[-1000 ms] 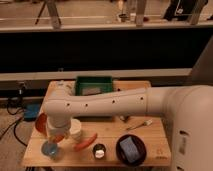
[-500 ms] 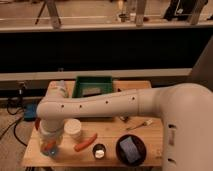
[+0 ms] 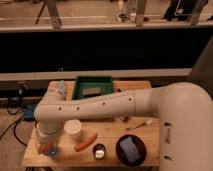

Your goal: Place apple in plastic cup

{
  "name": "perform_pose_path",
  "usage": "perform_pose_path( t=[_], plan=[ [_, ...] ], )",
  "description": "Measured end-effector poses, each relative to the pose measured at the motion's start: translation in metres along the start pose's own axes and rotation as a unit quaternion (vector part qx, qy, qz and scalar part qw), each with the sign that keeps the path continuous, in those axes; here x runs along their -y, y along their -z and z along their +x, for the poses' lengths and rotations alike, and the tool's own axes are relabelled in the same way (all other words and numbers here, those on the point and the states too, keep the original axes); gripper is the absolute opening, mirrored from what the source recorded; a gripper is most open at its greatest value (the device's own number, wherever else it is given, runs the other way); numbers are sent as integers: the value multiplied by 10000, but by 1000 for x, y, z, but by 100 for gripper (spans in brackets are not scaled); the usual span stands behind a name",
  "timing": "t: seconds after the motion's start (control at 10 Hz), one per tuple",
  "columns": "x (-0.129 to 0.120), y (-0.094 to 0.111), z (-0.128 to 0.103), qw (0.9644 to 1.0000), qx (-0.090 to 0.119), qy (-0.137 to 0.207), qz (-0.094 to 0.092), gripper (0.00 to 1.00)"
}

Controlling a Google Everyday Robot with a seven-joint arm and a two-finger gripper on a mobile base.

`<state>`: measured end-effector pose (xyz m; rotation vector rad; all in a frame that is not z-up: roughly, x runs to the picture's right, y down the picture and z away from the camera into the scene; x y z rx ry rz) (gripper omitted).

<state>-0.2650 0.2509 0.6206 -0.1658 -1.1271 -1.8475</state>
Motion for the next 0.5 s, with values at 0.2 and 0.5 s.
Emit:
perform_pose_path(
  t=[0.2,0.5],
  plan=[
    [0,-1,2,10000,-35,14,-60,80],
    [-2,0,4,9999,-69,16,-137,80]
  ],
)
